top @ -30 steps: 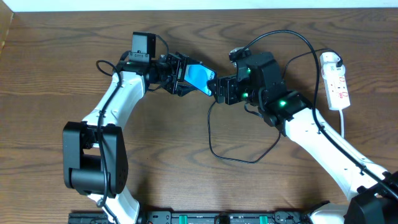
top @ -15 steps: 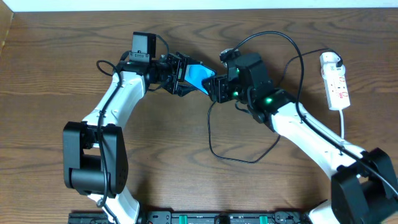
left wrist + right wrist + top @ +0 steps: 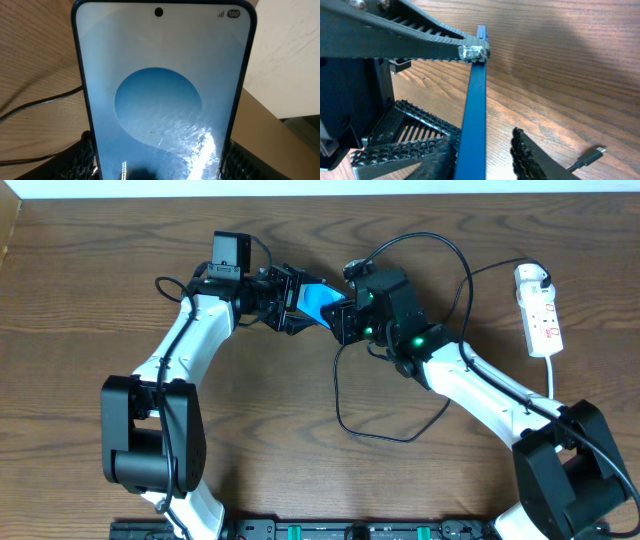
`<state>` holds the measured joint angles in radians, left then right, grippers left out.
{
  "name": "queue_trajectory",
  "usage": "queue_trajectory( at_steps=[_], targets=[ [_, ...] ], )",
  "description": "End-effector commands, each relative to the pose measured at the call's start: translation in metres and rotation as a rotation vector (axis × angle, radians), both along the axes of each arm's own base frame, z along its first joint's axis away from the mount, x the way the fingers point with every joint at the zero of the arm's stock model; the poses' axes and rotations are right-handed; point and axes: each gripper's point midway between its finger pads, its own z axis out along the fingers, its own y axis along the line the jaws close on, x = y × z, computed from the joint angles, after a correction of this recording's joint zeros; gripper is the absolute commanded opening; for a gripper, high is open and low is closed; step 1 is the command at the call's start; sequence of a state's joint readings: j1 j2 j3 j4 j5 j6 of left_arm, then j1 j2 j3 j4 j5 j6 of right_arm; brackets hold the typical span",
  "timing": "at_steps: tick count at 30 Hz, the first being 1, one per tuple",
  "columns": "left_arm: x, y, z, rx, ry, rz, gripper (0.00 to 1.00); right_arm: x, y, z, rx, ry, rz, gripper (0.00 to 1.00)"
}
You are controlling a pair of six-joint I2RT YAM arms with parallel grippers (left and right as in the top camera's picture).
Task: Plug charger to phone and switch on socket
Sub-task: 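Close the right gripper on the phone's right edge, then hold the phone with both grippers and rotate it on its side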
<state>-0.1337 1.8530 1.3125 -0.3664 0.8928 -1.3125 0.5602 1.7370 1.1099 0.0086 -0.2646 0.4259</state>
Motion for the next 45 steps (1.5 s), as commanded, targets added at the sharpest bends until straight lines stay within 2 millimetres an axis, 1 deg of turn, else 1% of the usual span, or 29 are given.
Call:
queue_trajectory(
  at_steps=[1,3,6,9,14,18,19,21,27,28,30,32,33,36,38,41,45],
  targets=[
    [-0.003,-0.006,0.014,-0.037,-0.016,-0.022,0.51,0.004,0.006,0.006,0.018,-0.009,-0.005,0.29],
    [-0.003,-0.006,0.014,-0.037,-0.016,-0.022,0.51,0.003,0.006,0.006,0.026,-0.002,-0.011,0.21],
    [-0.003,-0.006,0.014,-0.037,-0.016,-0.022,0.52,0.004,0.007,0.007,0.031,-0.001,-0.014,0.13],
    [-0.003,-0.006,0.014,-0.036,-0.017,-0.022,0.52,0.006,0.004,0.007,0.050,0.019,-0.039,0.01],
    [-0.002,-0.005,0.014,-0.036,-0.017,-0.022,0.52,0.011,-0.004,0.012,0.104,0.057,-0.064,0.01],
    [-0.002,-0.005,0.014,-0.028,-0.040,-0.037,0.53,0.020,-0.021,0.022,0.162,0.096,-0.121,0.01],
    [-0.002,-0.005,0.014,-0.024,-0.054,-0.045,0.62,0.023,-0.028,0.025,0.191,0.118,-0.150,0.01],
    [-0.002,-0.005,0.014,-0.014,-0.084,-0.065,0.66,0.027,-0.037,0.029,0.239,0.158,-0.182,0.01],
    [0.000,-0.005,0.015,0.016,-0.194,-0.130,0.69,0.038,-0.059,0.032,0.386,0.306,-0.301,0.01],
    [0.000,-0.005,0.015,0.017,-0.202,-0.135,0.69,0.041,-0.063,0.034,0.432,0.348,-0.340,0.01],
    [0.001,-0.007,0.018,0.008,-0.215,-0.140,0.70,0.043,-0.065,0.035,0.471,0.385,-0.386,0.01],
    [0.004,-0.011,0.027,-0.025,-0.258,-0.158,0.70,0.046,-0.065,0.037,0.513,0.413,-0.429,0.01],
    [0.010,-0.017,0.042,-0.075,-0.343,-0.188,0.70,0.048,-0.065,0.039,0.560,0.452,-0.472,0.01],
    [0.015,-0.023,0.062,-0.133,-0.433,-0.217,0.70,0.052,-0.066,0.042,0.643,0.516,-0.554,0.01],
    [0.016,-0.024,0.065,-0.146,-0.435,-0.214,0.70,0.055,-0.066,0.047,0.684,0.521,-0.577,0.01],
    [0.015,-0.025,0.065,-0.152,-0.426,-0.213,0.70,0.063,-0.065,0.062,0.730,0.466,-0.562,0.01],
    [0.014,-0.025,0.066,-0.165,-0.411,-0.211,0.70,0.069,-0.063,0.077,0.799,0.449,-0.554,0.01]
  ],
)
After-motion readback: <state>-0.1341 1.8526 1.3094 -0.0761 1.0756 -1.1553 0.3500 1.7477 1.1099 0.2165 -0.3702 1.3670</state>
